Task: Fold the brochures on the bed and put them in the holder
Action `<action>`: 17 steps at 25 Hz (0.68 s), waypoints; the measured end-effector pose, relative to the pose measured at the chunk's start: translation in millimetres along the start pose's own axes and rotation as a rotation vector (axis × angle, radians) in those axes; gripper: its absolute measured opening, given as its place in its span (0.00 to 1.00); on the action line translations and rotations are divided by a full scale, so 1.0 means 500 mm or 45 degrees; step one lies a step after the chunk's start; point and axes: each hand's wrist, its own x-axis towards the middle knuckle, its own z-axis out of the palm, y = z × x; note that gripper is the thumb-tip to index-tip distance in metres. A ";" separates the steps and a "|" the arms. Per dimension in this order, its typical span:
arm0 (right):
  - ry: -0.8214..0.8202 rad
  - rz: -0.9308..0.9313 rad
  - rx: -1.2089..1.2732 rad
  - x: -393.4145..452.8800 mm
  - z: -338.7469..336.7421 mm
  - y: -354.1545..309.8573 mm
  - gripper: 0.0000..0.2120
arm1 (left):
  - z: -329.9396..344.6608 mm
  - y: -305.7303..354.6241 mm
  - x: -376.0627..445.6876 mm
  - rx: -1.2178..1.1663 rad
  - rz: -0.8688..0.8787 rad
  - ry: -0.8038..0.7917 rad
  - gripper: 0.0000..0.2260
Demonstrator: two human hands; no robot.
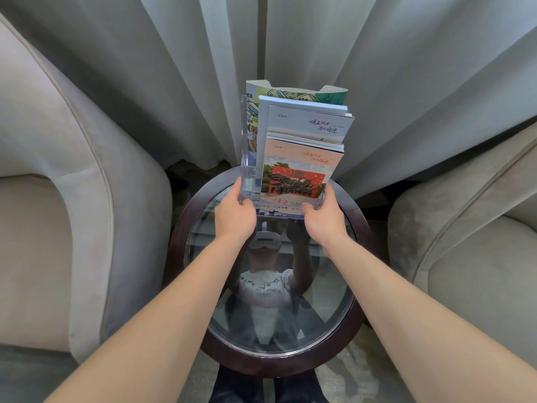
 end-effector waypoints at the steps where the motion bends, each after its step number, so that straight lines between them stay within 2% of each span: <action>1: 0.002 -0.003 -0.001 0.000 0.001 0.000 0.31 | -0.001 -0.001 0.000 0.002 0.003 0.005 0.23; 12: -0.032 -0.024 0.005 0.003 -0.004 0.006 0.28 | 0.014 -0.001 -0.002 -0.013 0.044 -0.003 0.22; 15: -0.034 -0.019 -0.042 -0.011 -0.008 0.002 0.23 | 0.011 0.000 -0.010 0.161 0.017 -0.034 0.24; 17: -0.008 -0.004 -0.170 -0.022 -0.022 -0.012 0.22 | -0.006 0.008 -0.022 0.406 0.044 -0.017 0.26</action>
